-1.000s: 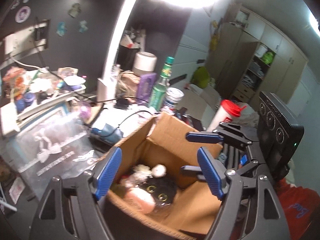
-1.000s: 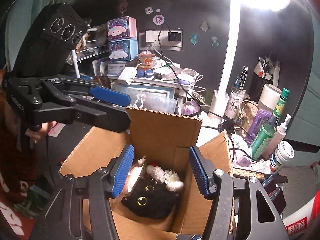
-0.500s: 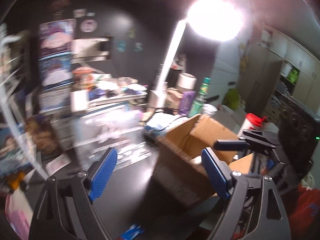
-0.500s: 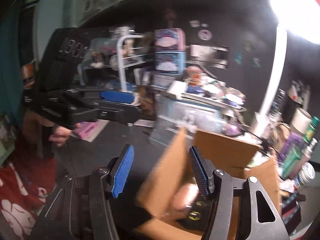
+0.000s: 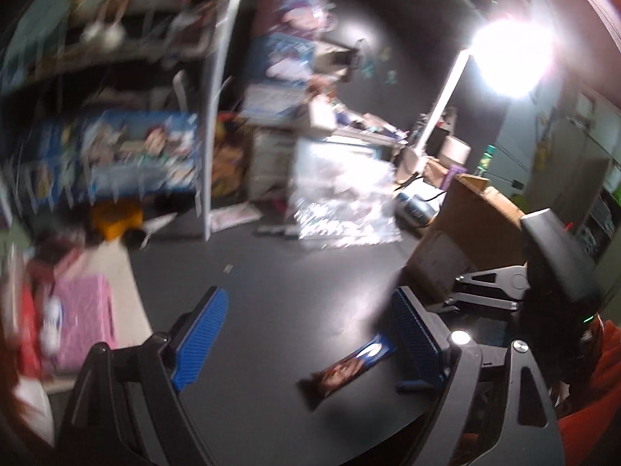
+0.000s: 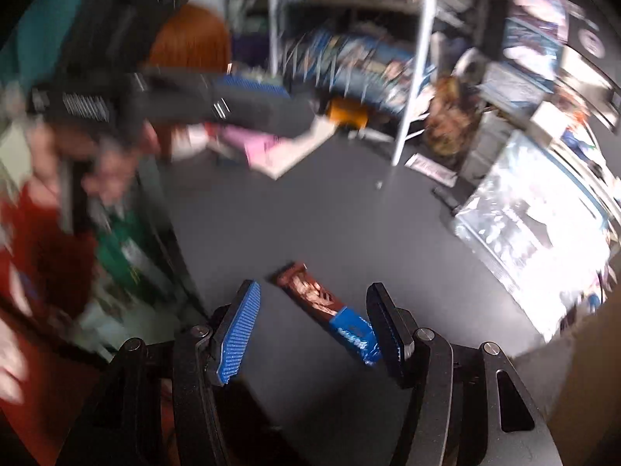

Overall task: Organize objects
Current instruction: 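Reach the right tool to the chocolate bar and grasp its blue end, then lift the chocolate bar over the box with the right tool while the left tool clamps it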

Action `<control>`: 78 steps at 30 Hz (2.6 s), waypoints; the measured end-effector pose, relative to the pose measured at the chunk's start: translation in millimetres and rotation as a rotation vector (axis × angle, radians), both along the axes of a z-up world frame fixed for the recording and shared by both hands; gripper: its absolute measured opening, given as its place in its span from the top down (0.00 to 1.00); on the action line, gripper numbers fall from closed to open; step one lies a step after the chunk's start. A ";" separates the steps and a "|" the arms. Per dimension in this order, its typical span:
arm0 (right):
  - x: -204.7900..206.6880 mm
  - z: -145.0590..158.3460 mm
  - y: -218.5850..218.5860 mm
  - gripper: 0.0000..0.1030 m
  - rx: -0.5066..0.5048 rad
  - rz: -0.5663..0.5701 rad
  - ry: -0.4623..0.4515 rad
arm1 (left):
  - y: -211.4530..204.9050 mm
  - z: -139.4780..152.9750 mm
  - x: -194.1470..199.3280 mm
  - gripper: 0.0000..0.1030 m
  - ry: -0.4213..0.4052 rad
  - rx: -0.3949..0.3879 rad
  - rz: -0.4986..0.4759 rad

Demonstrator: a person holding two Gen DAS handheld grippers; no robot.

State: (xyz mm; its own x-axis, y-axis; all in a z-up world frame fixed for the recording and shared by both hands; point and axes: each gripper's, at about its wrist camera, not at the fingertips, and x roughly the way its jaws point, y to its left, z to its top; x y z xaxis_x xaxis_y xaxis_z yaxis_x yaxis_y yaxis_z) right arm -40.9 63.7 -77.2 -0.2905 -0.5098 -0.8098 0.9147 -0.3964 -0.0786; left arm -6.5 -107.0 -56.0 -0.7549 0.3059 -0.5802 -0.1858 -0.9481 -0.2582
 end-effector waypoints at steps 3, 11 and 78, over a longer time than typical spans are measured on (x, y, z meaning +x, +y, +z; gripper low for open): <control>-12.6 -25.0 -8.9 0.48 0.072 0.013 -0.015 | -6.3 -17.9 5.5 0.18 -0.024 0.007 0.026; -36.8 -48.7 -13.4 0.55 0.115 0.012 -0.077 | -4.0 -40.9 4.1 0.18 -0.055 0.059 0.006; -48.9 133.7 200.1 0.86 -0.340 -0.425 0.010 | 224.7 98.5 -117.5 0.66 0.005 0.001 -0.525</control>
State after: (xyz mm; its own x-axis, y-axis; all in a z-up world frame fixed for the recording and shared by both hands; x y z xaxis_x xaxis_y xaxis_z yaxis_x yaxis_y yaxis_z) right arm -89.7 263.8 56.4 -0.5349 -0.5783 -0.6160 0.6680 -0.7359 0.1108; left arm -124.1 117.7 42.5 -0.5022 0.6444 -0.5767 -0.6375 -0.7265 -0.2566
